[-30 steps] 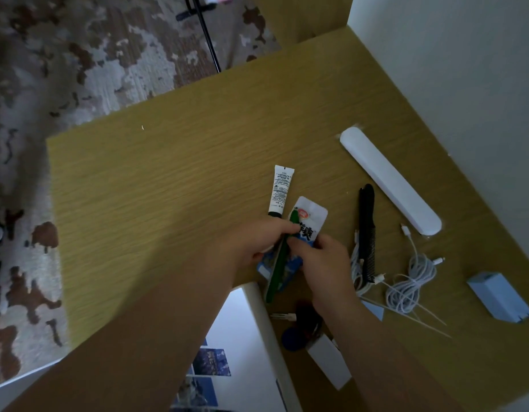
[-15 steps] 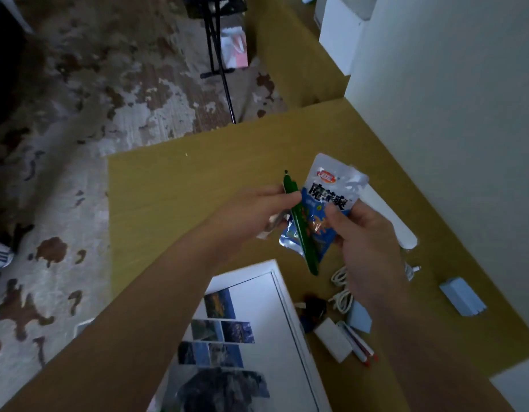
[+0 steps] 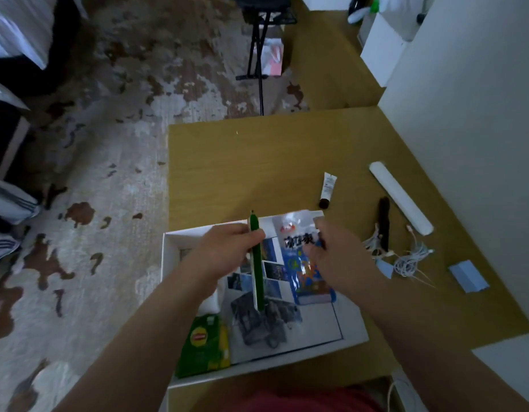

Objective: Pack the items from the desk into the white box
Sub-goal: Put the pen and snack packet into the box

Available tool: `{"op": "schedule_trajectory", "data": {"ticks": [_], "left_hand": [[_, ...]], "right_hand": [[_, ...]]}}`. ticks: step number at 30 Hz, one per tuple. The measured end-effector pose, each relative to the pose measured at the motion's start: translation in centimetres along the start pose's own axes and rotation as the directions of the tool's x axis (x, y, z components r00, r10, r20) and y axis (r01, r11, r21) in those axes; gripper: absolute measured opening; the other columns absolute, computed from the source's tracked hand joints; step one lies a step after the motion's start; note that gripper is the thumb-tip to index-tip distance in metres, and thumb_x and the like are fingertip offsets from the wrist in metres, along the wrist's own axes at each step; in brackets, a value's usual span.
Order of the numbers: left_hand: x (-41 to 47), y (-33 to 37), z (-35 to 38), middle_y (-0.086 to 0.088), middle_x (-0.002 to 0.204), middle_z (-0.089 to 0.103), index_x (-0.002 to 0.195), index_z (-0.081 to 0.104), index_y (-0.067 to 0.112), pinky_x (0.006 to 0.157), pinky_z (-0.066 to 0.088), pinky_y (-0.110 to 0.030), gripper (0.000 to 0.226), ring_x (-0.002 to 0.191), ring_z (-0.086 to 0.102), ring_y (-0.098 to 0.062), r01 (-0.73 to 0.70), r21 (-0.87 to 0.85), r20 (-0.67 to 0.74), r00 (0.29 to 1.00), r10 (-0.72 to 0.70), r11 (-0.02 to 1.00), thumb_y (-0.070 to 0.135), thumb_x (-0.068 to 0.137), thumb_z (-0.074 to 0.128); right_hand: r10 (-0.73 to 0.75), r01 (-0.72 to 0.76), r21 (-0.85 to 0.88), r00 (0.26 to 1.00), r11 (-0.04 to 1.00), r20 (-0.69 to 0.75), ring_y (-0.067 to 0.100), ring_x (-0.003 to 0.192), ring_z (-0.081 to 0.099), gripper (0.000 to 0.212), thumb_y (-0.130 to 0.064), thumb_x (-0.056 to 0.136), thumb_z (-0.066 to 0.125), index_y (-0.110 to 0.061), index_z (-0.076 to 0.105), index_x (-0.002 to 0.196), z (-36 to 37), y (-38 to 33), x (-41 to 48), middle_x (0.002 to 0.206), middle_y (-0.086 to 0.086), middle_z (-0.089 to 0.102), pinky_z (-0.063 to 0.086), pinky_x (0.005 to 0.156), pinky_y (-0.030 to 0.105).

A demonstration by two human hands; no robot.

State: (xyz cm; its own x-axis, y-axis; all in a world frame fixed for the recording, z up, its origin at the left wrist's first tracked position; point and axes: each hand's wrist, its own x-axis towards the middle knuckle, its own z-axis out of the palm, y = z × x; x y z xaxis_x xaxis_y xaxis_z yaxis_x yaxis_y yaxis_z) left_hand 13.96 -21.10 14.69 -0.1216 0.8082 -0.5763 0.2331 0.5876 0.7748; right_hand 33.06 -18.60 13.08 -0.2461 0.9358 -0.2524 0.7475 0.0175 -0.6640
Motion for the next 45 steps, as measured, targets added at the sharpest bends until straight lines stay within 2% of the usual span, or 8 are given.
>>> {"op": "schedule_trajectory", "data": {"ticks": [3, 6, 14, 17, 23, 30, 34, 45], "left_hand": [[-0.2, -2.3, 1.2, -0.001, 0.076, 0.069, 0.085, 0.073, 0.016, 0.055, 0.048, -0.014, 0.020, 0.063, 0.060, -0.009, 0.019, 0.028, 0.027, 0.999, -0.019, 0.999, 0.032, 0.088, 0.061], [0.0, -3.9, 1.7, -0.016, 0.085, 0.073, 0.079, 0.072, 0.008, 0.085, 0.052, -0.038, 0.028, 0.079, 0.067, -0.027, 0.025, 0.067, 0.021, 0.999, -0.026, 0.997, 0.034, 0.084, 0.063], [0.1, -5.5, 1.1, -0.007, 0.075, 0.074, 0.073, 0.073, 0.013, 0.079, 0.053, -0.036, 0.025, 0.072, 0.067, -0.023, 0.026, 0.051, -0.001, 1.000, -0.026, 0.998, 0.035, 0.081, 0.065], [0.1, -5.6, 1.1, -0.010, 0.079, 0.074, 0.076, 0.073, 0.013, 0.080, 0.053, -0.038, 0.025, 0.071, 0.065, -0.023, 0.021, 0.059, 0.006, 1.000, -0.022, 0.998, 0.036, 0.082, 0.064], [0.4, -5.5, 1.5, -0.010, 0.086, 0.074, 0.081, 0.074, 0.016, 0.087, 0.053, -0.044, 0.026, 0.086, 0.069, -0.027, 0.002, 0.145, 0.031, 0.999, -0.007, 0.989, 0.038, 0.083, 0.060], [1.7, -4.9, 2.7, -0.003, 0.074, 0.070, 0.064, 0.068, 0.022, 0.061, 0.044, -0.026, 0.026, 0.068, 0.062, -0.015, -0.008, 0.230, 0.049, 0.999, -0.003, 0.973, 0.038, 0.082, 0.061], [2.9, -4.3, 3.6, 0.001, 0.060, 0.058, 0.055, 0.059, 0.020, 0.050, 0.036, -0.024, 0.033, 0.057, 0.054, -0.011, 0.007, 0.361, 0.038, 0.999, -0.022, 0.933, 0.040, 0.081, 0.061], [4.7, -2.5, 7.2, -0.014, 0.086, 0.061, 0.088, 0.059, 0.000, 0.065, 0.049, -0.028, 0.023, 0.086, 0.061, -0.025, 0.092, 0.552, 0.143, 0.969, -0.203, 0.829, 0.023, 0.087, 0.057]], "right_hand": [[0.013, -0.009, -0.053, 0.997, 0.999, 0.079, 0.013, 0.063, 0.054, 0.024, -0.019, 0.090, 0.054, -0.024, 0.041, 0.109, 3.1, 1.1, 0.0, 0.072, -0.003, 0.050, 0.048, 0.057, 0.032], [0.031, -0.017, -0.179, 0.996, 0.984, 0.080, 0.006, 0.059, 0.047, 0.017, -0.019, 0.090, 0.054, -0.020, 0.042, 0.101, 5.2, 2.1, 0.0, 0.066, -0.005, 0.048, 0.036, 0.048, 0.025], [0.217, -0.224, -0.162, 0.974, 0.961, -0.058, 0.030, 0.087, 0.061, 0.035, -0.006, 0.085, 0.053, -0.012, 0.045, 0.118, 6.6, 3.8, -0.6, 0.098, 0.011, 0.061, 0.045, 0.066, 0.030], [0.218, -0.179, -0.306, 0.971, 0.935, 0.099, 0.025, 0.090, 0.061, 0.027, -0.007, 0.086, 0.053, -0.014, 0.047, 0.111, 7.2, 3.8, -0.8, 0.104, 0.006, 0.059, 0.048, 0.069, 0.031], [0.248, -0.233, -0.109, 0.955, 0.966, 0.162, 0.020, 0.087, 0.058, 0.021, -0.011, 0.087, 0.055, -0.015, 0.051, 0.107, 8.2, 3.7, -1.1, 0.102, 0.009, 0.063, 0.049, 0.071, 0.029], [0.181, -0.128, -0.610, 0.983, 0.782, 0.026, 0.027, 0.118, 0.042, 0.078, -0.024, 0.073, 0.074, -0.013, 0.027, 0.134, 7.4, 3.3, -2.2, 0.130, 0.012, 0.037, 0.047, 0.088, 0.032], [0.018, 0.171, -0.625, 0.959, 0.761, 0.284, 0.026, 0.115, 0.041, 0.056, -0.019, 0.082, 0.061, -0.022, 0.039, 0.133, 7.8, 3.8, -3.3, 0.130, 0.009, 0.039, 0.044, 0.087, 0.035], [0.357, -0.002, -0.690, 0.856, 0.724, 0.373, 0.026, 0.113, 0.054, 0.035, -0.018, 0.087, 0.059, -0.006, 0.055, 0.119, 6.3, 4.6, -1.2, 0.128, 0.014, 0.052, 0.046, 0.092, 0.033]]}}
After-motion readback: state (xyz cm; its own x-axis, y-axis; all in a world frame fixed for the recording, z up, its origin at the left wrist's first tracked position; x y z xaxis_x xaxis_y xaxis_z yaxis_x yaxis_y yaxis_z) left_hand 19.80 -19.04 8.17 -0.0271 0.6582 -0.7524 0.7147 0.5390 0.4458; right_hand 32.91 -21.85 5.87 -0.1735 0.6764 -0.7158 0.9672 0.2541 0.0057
